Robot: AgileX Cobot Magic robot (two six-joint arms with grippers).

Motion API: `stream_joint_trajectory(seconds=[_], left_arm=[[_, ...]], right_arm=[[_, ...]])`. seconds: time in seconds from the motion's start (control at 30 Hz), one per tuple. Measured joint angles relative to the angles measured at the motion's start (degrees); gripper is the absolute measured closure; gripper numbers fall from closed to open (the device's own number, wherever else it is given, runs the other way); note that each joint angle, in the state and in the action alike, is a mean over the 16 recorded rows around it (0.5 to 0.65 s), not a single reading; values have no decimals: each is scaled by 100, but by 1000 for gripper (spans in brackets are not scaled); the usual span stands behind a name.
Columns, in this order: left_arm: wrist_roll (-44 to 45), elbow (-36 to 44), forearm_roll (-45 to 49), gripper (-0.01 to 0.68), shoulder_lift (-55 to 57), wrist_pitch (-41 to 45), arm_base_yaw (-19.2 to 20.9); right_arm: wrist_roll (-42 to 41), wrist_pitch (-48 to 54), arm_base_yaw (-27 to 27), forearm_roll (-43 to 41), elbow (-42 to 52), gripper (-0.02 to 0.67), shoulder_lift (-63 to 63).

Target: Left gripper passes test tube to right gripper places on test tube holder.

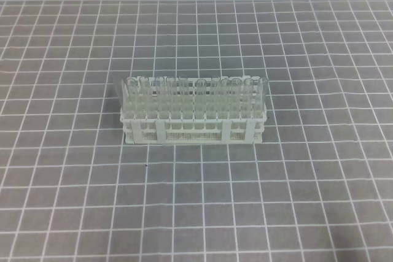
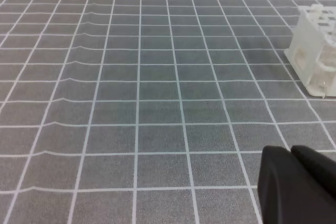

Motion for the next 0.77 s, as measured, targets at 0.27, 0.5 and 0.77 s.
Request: stream_joint_trajectory(seconds=[0.27, 0.5, 0.77], left_arm=[[39, -5, 6, 674, 0, 57, 0], [52, -5, 7, 674, 0, 62, 0], [66, 4, 9, 674, -1, 59, 0]], right_arm=[[0, 0, 0, 6, 0, 662, 0], [0, 0, 0, 8, 0, 662, 0], [0, 0, 0, 9, 0, 662, 0]])
